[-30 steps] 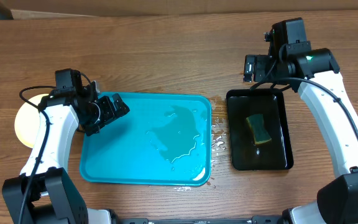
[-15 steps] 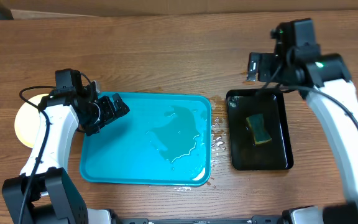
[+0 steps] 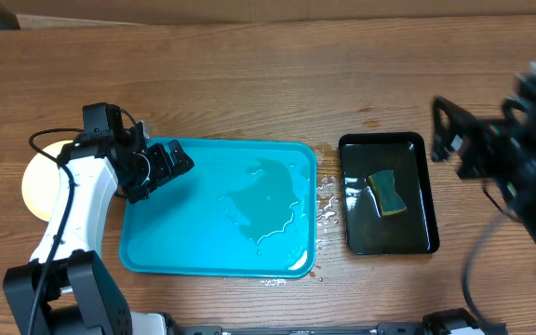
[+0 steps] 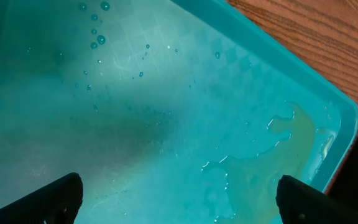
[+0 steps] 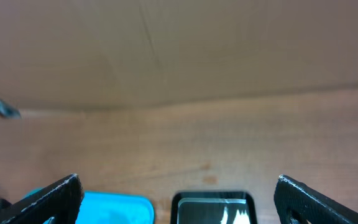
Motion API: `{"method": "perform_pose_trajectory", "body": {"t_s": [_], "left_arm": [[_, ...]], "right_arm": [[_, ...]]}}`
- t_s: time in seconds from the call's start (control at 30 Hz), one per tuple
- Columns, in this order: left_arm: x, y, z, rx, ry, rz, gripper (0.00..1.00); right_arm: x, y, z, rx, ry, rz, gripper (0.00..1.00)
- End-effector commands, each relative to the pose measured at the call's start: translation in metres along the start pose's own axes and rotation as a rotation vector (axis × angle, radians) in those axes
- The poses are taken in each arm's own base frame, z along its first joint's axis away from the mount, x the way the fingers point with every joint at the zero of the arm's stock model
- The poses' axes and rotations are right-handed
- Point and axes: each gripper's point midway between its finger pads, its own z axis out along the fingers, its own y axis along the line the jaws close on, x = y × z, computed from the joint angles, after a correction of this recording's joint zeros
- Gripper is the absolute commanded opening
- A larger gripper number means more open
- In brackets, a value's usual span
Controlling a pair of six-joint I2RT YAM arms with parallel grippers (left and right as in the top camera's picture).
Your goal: Clean dirty plates on tray and stack at the side
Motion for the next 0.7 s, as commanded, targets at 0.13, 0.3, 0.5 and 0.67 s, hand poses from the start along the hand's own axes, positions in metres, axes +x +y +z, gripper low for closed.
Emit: {"method": "perform_pose_trajectory", "body": {"t_s": [0.13, 0.3, 0.5, 0.67], "left_arm": [[-0.004, -0.002, -0.001, -0.004, -0.009, 0.029, 1.00], [-0.004, -0.002, -0.001, -0.004, -0.009, 0.029, 1.00], [-0.004, -0.002, -0.001, -0.004, -0.009, 0.029, 1.00], [-0.004, -0.002, -0.001, -0.004, -0.009, 0.029, 1.00]], "right_arm": [[-0.005, -0.007, -0.079, -0.020, -0.258, 0.002, 1.00], [0.021, -0.014, -0.096, -0.046, -0.398, 0.004, 1.00], [0.053, -0.016, -0.074, -0.109, -0.561, 0.007, 1.00], [0.065, -0.010, -0.055, -0.197, -0.720, -0.012, 1.00]]}}
